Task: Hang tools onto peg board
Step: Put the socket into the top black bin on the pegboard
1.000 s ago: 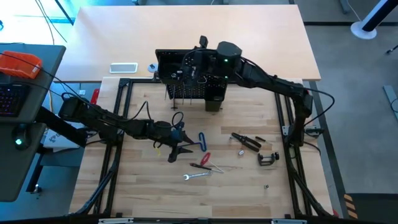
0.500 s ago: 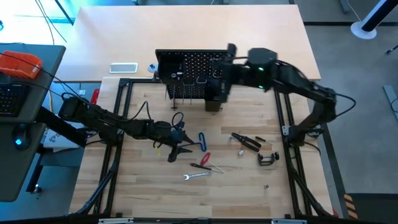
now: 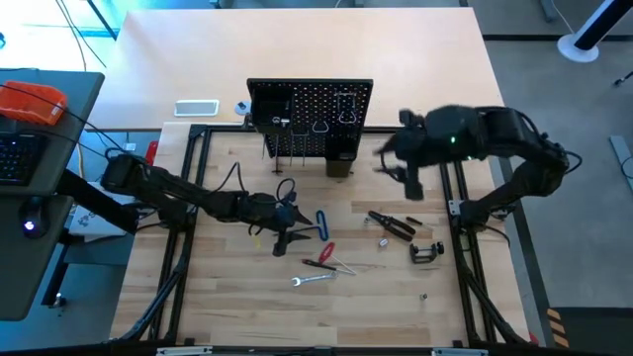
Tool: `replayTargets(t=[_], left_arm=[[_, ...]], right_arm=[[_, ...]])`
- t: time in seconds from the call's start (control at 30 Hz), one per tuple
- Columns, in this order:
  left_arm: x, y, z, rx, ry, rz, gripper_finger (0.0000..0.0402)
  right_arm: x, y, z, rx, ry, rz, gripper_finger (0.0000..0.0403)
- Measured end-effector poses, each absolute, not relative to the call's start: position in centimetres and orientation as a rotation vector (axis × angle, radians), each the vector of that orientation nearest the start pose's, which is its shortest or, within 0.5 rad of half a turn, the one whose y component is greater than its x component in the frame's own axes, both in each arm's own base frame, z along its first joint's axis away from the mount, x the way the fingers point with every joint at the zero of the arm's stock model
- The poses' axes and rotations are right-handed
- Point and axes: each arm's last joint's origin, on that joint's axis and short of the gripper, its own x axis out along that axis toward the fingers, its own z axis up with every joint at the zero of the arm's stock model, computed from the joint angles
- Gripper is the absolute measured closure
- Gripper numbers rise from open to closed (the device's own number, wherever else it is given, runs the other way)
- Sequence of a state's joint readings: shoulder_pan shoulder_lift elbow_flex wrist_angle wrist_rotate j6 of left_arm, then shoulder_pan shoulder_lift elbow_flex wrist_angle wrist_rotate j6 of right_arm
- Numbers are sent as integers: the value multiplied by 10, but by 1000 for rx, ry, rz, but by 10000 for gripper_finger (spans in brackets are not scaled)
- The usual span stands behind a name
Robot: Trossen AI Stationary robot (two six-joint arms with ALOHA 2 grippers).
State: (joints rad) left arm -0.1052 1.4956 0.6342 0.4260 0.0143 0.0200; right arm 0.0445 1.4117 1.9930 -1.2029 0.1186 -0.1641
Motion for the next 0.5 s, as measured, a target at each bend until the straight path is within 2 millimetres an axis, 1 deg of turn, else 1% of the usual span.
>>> replayTargets(t=[0.13,0.3,0.4,0.5], left_arm=[[300,-28,164,40,432,-108,216],[312,-20,146,33,406,-82,216],[324,-15,141,29,402,-66,216],[341,-10,138,30,400,-79,216]], right_arm=[[222,20,482,-95,751,10,238],[223,36,470,-44,865,-37,238],[223,44,463,-34,933,-91,238],[226,52,451,-29,985,-157,238]])
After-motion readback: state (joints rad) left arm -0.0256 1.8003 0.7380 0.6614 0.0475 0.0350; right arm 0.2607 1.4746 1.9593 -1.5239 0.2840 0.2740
